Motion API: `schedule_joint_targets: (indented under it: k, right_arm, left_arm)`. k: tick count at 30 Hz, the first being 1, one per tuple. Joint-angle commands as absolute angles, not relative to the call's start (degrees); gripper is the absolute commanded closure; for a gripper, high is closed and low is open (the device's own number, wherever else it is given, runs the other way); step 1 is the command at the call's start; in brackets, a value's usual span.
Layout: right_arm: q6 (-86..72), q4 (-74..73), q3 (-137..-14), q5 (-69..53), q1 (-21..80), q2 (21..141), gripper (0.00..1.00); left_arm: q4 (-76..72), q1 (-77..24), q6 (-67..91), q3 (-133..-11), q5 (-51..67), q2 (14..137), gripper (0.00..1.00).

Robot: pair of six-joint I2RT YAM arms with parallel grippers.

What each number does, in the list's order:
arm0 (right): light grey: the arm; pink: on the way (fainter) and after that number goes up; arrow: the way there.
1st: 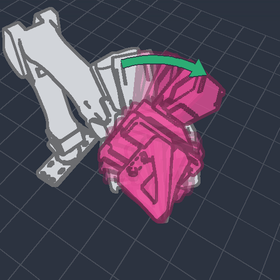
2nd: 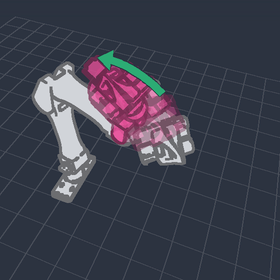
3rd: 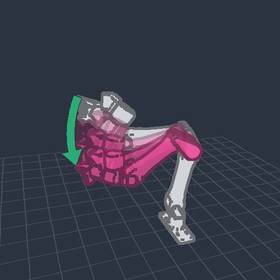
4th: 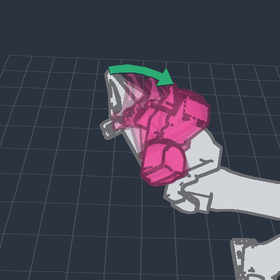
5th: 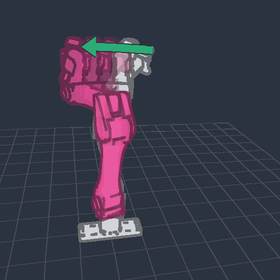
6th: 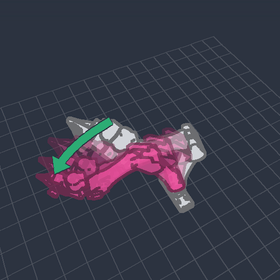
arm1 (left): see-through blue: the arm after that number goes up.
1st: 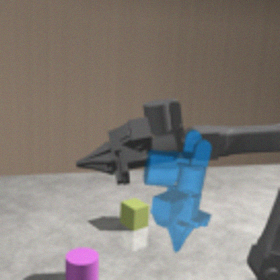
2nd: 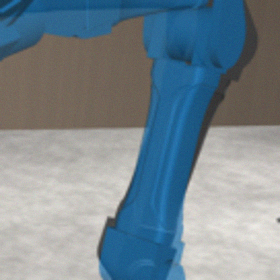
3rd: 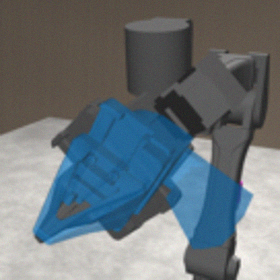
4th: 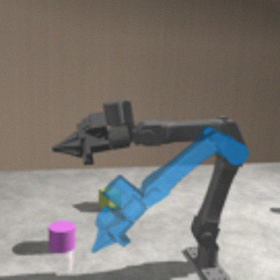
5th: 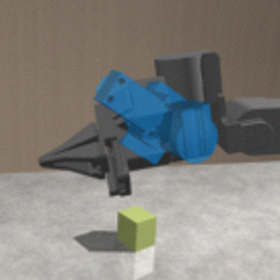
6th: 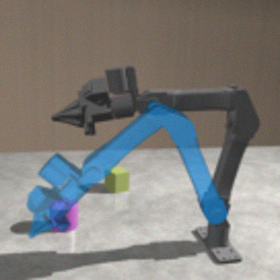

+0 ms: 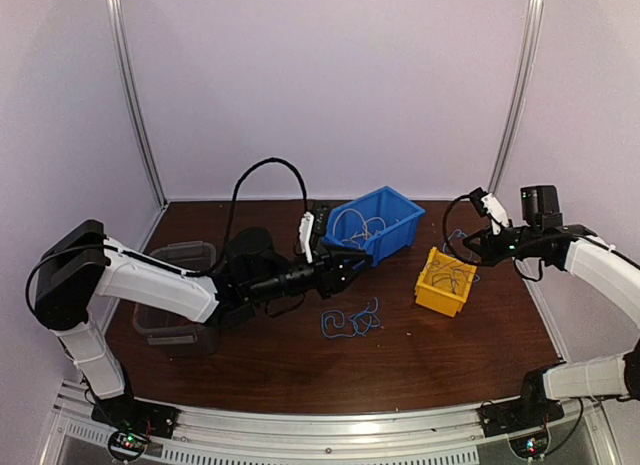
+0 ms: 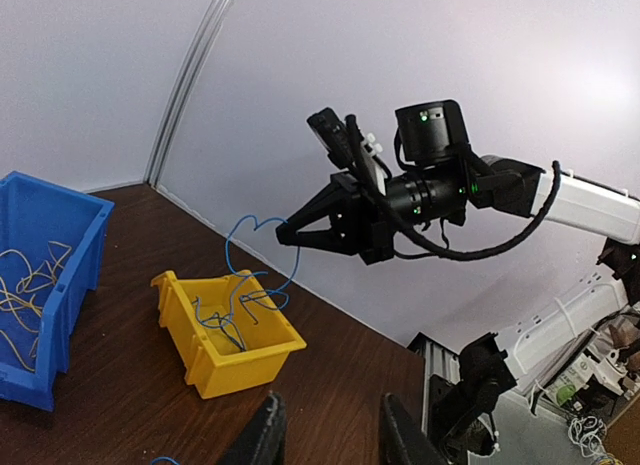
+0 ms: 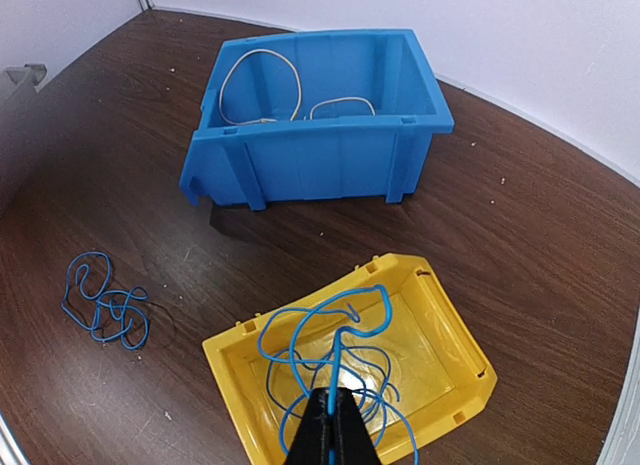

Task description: Untangle the cables

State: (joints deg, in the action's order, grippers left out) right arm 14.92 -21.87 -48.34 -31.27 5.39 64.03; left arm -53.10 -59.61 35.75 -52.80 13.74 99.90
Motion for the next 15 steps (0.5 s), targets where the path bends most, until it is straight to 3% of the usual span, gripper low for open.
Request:
schedule_joint_targets:
  k: [1,6,10,15]
  right_arm:
    - [16.8,-21.3,-47.6,-31.0,5.4,66.8,1.00]
    - [18.3,-22.3,-46.9,-32.0,5.4,70.9,0.98]
    - [19.6,-25.6,-48.3,-32.1,5.4,73.3,0.72]
    - [20.0,-27.8,-51.2,-31.7,5.5,70.4,0.48]
  left_arm:
    - [-51.5,-59.9,33.4,-51.4,11.3,98.1,0.67]
    - [-50.2,-59.9,33.5,-50.9,10.2,97.3,0.66]
    - [-43.5,-59.9,32.4,-52.3,7.8,96.5,0.62]
    - [-26.6,-59.5,30.7,-58.3,3.1,97.8,0.52]
